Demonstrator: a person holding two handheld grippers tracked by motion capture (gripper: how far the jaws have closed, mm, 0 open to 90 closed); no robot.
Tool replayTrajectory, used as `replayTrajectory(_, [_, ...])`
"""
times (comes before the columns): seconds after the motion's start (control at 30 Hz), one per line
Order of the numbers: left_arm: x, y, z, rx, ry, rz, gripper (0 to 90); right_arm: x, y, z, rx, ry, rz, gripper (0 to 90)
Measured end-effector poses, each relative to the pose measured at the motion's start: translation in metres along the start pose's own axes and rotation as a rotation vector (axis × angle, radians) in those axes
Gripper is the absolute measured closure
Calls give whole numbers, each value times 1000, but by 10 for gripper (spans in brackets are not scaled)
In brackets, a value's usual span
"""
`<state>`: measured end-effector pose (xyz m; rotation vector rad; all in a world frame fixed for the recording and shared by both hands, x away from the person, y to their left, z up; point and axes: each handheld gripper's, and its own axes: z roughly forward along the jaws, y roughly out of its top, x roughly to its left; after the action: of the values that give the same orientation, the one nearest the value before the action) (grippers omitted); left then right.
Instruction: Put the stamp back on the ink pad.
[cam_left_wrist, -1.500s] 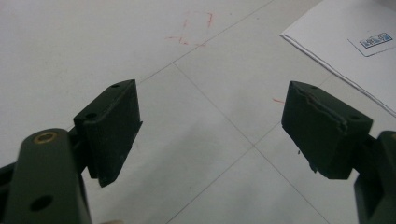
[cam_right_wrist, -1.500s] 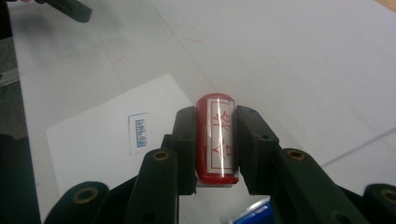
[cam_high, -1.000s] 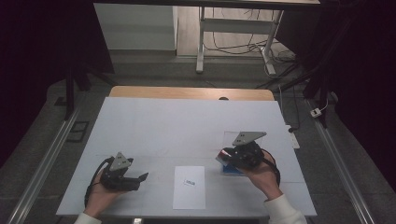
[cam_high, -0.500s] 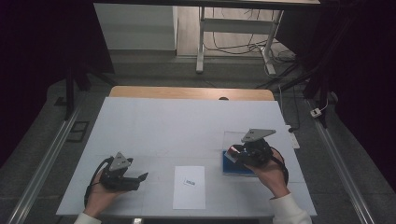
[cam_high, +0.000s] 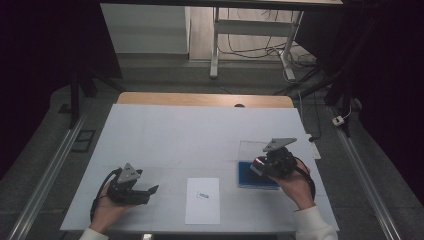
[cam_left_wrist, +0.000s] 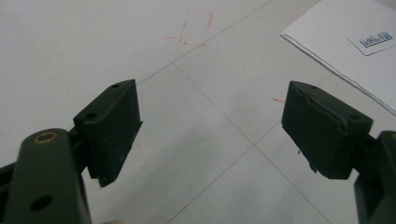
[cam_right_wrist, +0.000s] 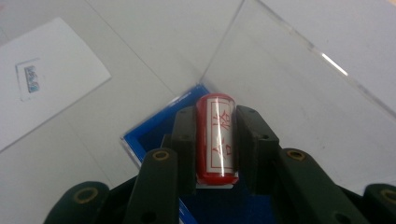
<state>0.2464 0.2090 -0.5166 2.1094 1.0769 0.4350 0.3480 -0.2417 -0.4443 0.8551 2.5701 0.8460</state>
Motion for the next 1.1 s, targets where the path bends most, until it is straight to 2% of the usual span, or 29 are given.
replayTrajectory(0.57, [0,0,0,3,-2,4,195,-5,-9,19,75,-9,-1,704])
replayTrajectory(1.1, [0,-1,0,3,1,5,195,-6,-11,19,71,-5,2,683])
